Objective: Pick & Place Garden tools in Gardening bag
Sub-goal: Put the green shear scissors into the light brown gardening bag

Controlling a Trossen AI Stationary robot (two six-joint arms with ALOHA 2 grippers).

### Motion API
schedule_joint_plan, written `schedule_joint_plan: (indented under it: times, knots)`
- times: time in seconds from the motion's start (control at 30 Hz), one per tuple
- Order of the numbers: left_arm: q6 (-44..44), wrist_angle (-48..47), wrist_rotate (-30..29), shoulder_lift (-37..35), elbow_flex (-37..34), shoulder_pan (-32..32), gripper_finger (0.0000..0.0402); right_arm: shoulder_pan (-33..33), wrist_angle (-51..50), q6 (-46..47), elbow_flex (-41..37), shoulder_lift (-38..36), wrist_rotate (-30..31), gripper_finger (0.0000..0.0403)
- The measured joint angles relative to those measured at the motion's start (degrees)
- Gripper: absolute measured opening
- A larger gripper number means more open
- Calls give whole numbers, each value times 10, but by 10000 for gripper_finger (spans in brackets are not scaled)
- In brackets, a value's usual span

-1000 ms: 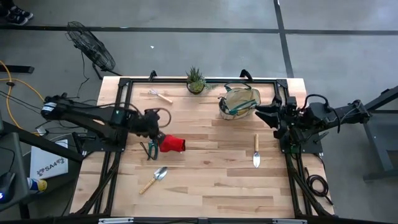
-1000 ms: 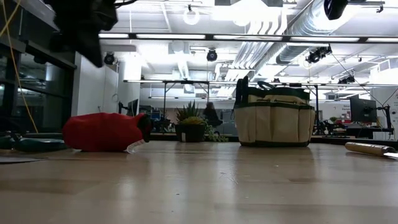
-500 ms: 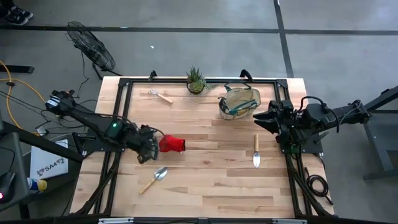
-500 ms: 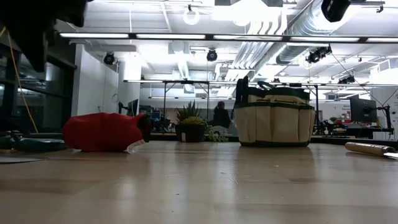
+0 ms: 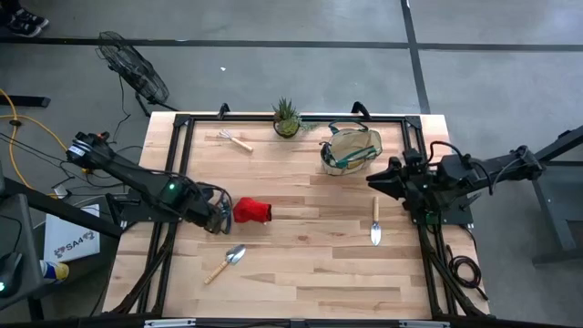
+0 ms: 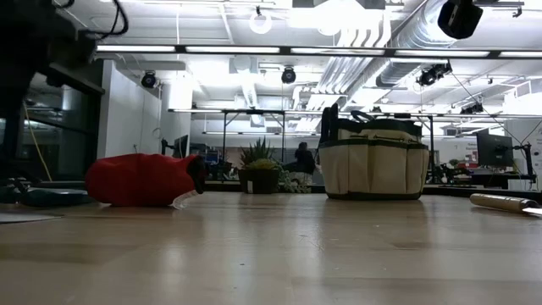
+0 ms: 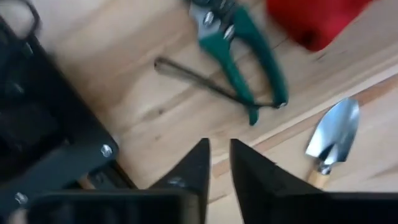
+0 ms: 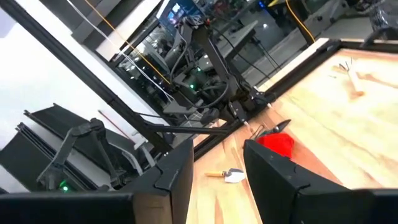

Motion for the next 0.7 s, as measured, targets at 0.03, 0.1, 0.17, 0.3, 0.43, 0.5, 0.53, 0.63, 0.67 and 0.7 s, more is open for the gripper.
schedule_joint_plan:
  times: [0.03,0.1,0.17,0.3,0.43,0.5,0.53,0.63,0.67,0.7]
  knots:
    - [-13,12,10,0,-10,0,84,0,0,7,0,4,0,135]
    - [-49,25,24,0,-30,0,117,0,0,10,0,11,0,135]
    - [-85,34,32,0,-49,0,146,0,0,10,0,19,0,135]
    - [-123,73,27,0,-73,0,182,0,0,11,0,37,1,135]
    - [-135,133,3,0,-92,0,191,0,0,29,0,55,1,135]
    - [-137,157,-9,0,-104,0,191,0,0,37,0,62,1,135]
    - [-140,168,-13,0,-111,0,191,0,0,39,0,65,1,135]
    - [-159,178,-14,0,-131,0,191,0,4,40,0,73,1,135]
    - [-165,181,-14,0,-137,0,191,0,4,40,0,74,1,135]
    - [-167,185,-14,0,-142,0,191,0,4,40,0,75,1,135]
